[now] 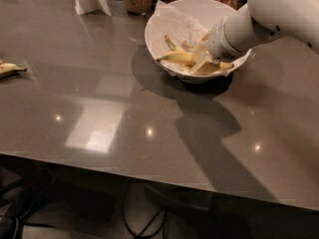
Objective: Pick banana from white bowl
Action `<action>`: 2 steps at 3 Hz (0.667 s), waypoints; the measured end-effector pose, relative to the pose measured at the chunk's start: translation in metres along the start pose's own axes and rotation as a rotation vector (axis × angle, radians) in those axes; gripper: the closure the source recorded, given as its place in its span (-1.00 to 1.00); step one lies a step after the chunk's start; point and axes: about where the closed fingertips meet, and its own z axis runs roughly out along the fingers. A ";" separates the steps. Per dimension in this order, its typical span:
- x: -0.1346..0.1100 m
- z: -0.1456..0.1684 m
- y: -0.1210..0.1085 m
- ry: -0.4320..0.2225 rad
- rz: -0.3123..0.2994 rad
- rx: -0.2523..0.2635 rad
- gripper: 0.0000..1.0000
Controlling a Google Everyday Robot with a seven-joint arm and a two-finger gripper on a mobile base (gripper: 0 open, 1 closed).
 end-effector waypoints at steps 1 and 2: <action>0.006 0.012 -0.003 0.010 0.007 -0.010 -0.12; 0.013 0.022 -0.007 0.029 0.015 -0.015 0.27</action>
Offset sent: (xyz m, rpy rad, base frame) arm 0.0336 -0.0137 -0.0360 -0.0378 0.0417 -0.0472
